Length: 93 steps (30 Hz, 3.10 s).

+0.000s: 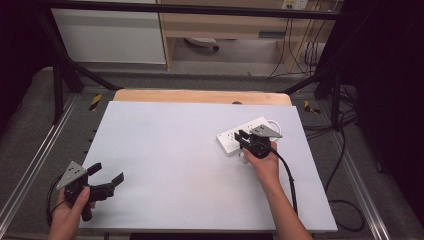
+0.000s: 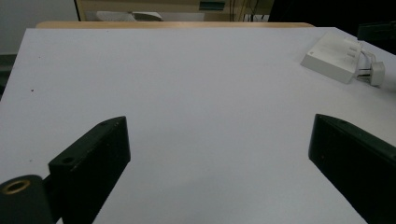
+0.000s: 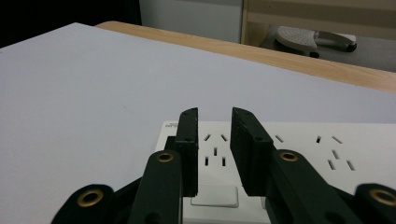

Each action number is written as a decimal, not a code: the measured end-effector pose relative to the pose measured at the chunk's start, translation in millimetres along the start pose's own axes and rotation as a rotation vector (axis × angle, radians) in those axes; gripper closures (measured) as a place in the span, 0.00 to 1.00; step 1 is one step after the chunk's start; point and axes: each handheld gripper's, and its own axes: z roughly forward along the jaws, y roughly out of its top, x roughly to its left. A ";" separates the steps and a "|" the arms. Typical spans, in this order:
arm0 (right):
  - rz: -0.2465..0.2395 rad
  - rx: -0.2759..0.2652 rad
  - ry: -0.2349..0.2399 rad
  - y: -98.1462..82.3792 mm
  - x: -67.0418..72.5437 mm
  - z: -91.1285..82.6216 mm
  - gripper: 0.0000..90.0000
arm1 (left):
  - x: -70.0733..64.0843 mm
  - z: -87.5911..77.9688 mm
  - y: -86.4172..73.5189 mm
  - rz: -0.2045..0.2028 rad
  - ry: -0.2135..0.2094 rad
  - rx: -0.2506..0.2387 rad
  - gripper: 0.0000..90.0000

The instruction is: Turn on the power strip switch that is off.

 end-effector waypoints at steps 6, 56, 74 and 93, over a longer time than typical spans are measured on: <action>-0.010 -0.002 -0.002 -0.7 2.0 0.1 0.85 | 0.1 -0.1 0.0 0.001 0.000 0.000 0.06; -0.055 0.055 -0.043 -21.5 -4.1 5.6 0.99 | 0.5 -0.2 0.0 0.003 0.002 -0.002 0.06; -0.068 0.068 -0.045 -24.1 -4.7 7.6 1.00 | 0.5 -0.4 0.0 0.008 0.002 0.002 0.06; -0.067 0.077 -0.043 -25.2 -4.5 8.4 1.00 | 0.2 -0.2 0.0 0.007 0.002 -0.002 0.06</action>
